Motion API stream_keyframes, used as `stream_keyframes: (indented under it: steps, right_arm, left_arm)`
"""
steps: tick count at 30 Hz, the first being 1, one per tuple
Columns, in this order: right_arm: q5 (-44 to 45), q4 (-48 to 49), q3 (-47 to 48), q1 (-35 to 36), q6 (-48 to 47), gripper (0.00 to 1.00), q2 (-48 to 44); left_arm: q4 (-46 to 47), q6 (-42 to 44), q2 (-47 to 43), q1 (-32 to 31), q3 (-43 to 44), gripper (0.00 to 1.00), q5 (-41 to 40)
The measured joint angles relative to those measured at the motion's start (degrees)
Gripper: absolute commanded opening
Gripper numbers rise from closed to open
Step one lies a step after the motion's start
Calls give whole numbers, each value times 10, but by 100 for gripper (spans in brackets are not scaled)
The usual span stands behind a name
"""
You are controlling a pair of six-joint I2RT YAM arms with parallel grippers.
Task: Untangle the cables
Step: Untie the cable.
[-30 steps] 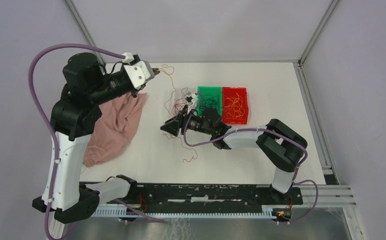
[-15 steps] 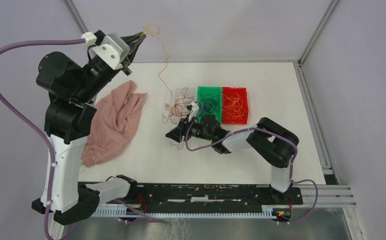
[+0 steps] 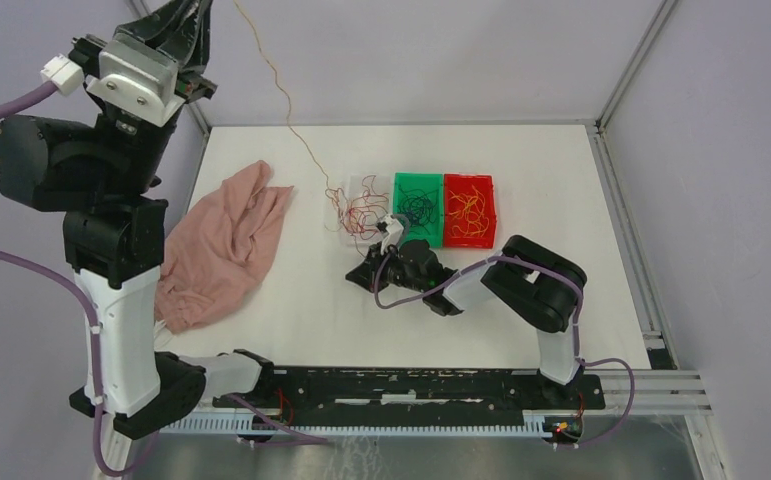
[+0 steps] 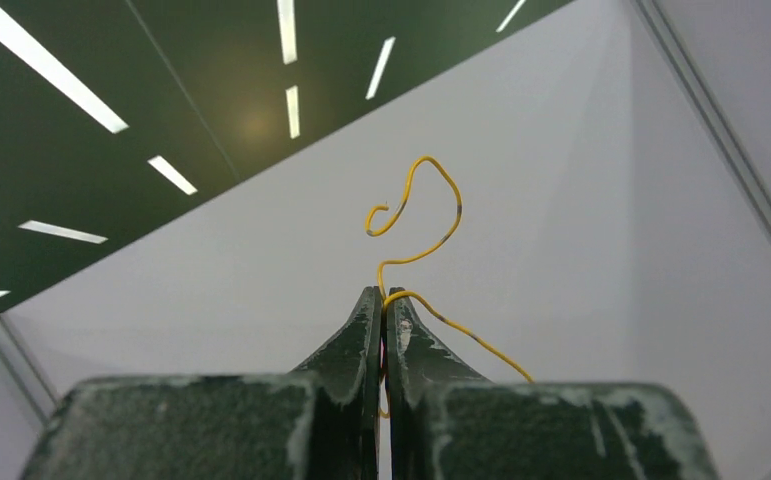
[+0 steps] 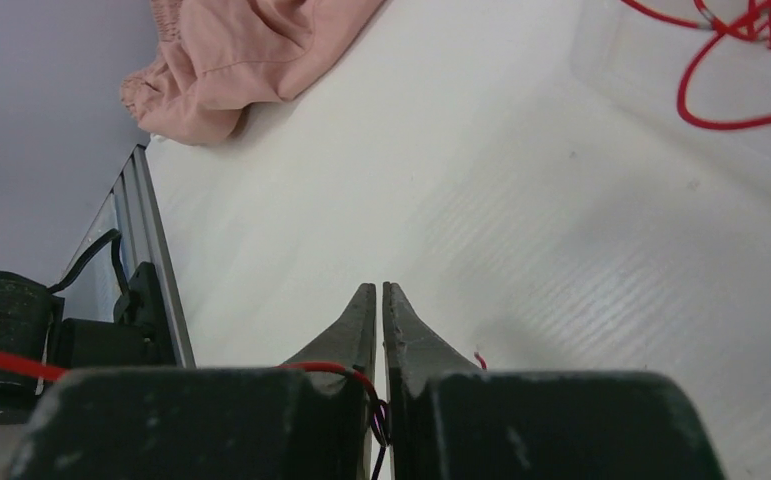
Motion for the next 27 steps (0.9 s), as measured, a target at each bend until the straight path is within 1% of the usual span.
stream_keyframes:
  steps: [3,8,12,14,16,20,22,23,24,25,27]
  right_arm:
    - [19,-14,-3,2,-2,1,3]
    - [63,-71,-3,14,-23,0,4]
    - [110,-139,11,29,-37,1,3]
    - [130,-162,25,36,-42,3,3]
    - [148,-182,36,43,-47,5,3]
    - [179,-220,56,54,-62,1,1]
    - [198,-244,66,59,-66,0,-1]
    - [206,-251,70,61,-66,3,-1]
    - [212,-256,71,63,-66,12,-2]
    - [218,-260,72,65,-66,27,-3]
    - [228,-264,71,66,-69,52,-8]
  left_arm:
    - [46,20,15,0,19,3,-21]
    - [158,85,43,0,32,3,-76]
    - [238,148,101,0,100,3,-110]
    - [265,172,133,0,148,3,-119]
    - [283,188,150,0,172,3,-124]
    - [310,207,154,0,180,3,-124]
    - [329,223,164,0,196,3,-118]
    - [339,234,179,0,223,3,-114]
    - [347,242,194,0,251,3,-109]
    - [363,254,215,0,287,3,-104]
    - [381,261,221,0,294,3,-99]
